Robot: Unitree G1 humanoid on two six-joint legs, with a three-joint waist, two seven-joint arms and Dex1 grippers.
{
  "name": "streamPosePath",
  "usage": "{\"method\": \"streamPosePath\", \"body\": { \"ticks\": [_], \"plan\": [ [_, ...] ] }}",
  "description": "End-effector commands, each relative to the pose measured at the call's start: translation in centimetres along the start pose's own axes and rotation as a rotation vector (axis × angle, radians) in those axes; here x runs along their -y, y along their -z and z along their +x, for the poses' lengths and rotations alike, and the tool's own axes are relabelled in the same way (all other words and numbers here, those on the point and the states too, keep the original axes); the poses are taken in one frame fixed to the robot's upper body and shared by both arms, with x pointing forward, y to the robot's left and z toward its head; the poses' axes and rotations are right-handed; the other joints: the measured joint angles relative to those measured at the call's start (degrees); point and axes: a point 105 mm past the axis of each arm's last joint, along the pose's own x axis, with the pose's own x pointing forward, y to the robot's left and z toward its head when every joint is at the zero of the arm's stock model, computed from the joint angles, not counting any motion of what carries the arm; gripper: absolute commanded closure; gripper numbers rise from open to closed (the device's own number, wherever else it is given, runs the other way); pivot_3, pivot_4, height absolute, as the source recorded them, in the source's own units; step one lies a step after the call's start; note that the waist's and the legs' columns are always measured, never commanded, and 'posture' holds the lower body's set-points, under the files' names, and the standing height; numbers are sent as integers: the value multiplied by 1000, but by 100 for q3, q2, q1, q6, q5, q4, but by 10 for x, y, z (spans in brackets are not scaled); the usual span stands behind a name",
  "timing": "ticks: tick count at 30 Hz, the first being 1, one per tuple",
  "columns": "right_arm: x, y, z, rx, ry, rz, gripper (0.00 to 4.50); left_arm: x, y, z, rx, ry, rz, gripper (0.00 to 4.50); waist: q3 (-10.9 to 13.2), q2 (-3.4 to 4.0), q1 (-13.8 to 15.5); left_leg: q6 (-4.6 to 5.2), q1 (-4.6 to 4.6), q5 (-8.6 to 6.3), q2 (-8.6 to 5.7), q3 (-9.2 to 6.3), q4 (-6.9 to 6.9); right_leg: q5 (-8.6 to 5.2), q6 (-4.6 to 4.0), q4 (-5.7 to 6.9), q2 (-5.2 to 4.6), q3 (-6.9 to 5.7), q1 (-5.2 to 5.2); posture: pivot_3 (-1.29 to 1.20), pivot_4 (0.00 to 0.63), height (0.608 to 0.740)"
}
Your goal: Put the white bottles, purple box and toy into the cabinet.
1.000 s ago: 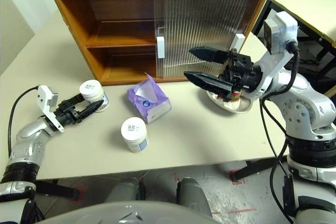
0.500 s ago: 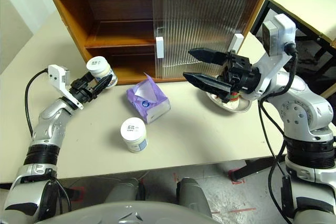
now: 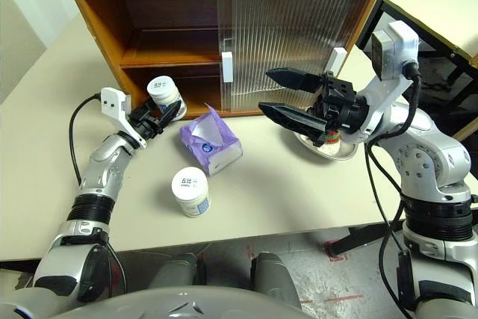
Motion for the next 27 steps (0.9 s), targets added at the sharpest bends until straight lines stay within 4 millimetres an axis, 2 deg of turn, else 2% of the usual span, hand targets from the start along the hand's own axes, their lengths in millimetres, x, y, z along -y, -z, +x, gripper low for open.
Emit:
{"method": "streamPosePath", "body": {
  "ticks": [1, 14, 22, 27],
  "plan": [
    [-3, -1, 1, 5, -6, -14, 0, 3, -12, 13, 29, -45, 53, 1454, 1, -2, 8, 0, -1, 0, 0, 0, 0, 1, 2, 0, 0, 0, 0, -19, 0, 740],
    [-4, 0, 2, 10, -5, -12, 0, 13, -20, 39, 20, -148, 56, 1454, 1, -3, 7, 4, -14, 2, -9, 0, 5, 26, 23, -21, 0, 6, 2, -25, 0, 740],
    [-3, -1, 2, 12, -3, -15, 0, 13, -17, 51, -3, -188, 44, 1454, 1, -3, 4, 5, -17, 3, -9, 0, 8, 27, 24, -21, 9, 10, -1, -28, 0, 740],
    [-4, -1, 3, 13, -3, -18, 0, 14, -14, 60, -26, -199, 46, 1454, 1, -3, 7, 10, -69, 5, -8, -7, 39, 39, 28, -16, 21, 11, -36, -36, 0, 740]
  ]
}}
